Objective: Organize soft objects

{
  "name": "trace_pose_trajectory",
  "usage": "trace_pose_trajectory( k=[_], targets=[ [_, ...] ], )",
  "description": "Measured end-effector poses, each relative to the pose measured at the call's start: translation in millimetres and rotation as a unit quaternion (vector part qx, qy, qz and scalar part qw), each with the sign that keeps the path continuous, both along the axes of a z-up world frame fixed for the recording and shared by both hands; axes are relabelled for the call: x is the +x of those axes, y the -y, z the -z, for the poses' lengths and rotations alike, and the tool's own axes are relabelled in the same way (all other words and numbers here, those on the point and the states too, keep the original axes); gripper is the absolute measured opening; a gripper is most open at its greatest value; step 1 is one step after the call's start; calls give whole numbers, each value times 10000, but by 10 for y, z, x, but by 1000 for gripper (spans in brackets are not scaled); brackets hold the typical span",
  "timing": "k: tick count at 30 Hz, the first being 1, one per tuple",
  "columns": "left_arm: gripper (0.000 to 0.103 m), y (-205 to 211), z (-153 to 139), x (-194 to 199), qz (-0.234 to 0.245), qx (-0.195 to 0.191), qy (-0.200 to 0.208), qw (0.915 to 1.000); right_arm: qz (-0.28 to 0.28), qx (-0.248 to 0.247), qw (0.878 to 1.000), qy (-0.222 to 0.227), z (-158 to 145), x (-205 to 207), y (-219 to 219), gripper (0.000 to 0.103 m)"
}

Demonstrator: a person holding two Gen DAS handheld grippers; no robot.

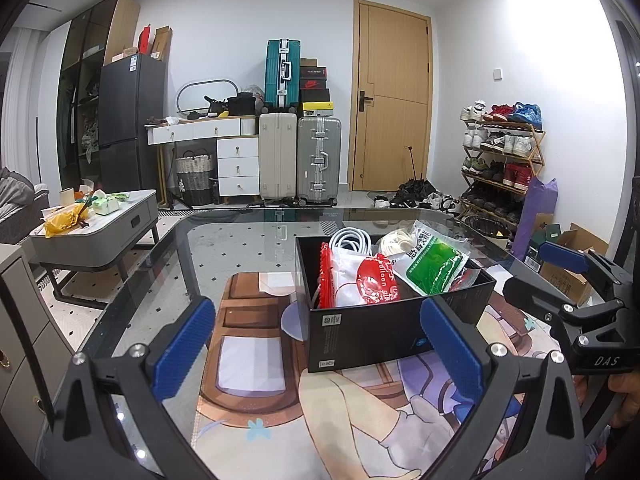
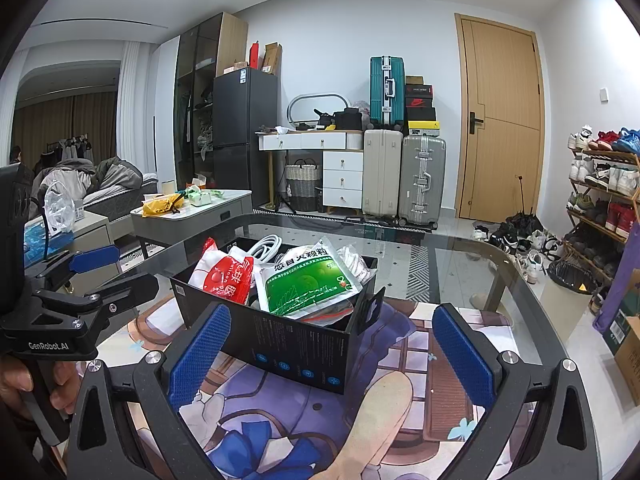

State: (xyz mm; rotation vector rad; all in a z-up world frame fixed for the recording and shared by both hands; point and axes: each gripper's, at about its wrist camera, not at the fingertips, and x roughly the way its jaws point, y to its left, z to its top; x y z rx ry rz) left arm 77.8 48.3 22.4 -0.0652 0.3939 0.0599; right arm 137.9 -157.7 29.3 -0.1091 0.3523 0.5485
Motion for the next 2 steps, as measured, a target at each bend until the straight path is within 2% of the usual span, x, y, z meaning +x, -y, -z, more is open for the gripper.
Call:
trace_pose_trajectory(
  k=[2],
  targets=[
    [103, -6, -12, 0, -16, -5, -5, 10000, -2, -1, 10000, 2, 1, 2, -3, 102]
  ],
)
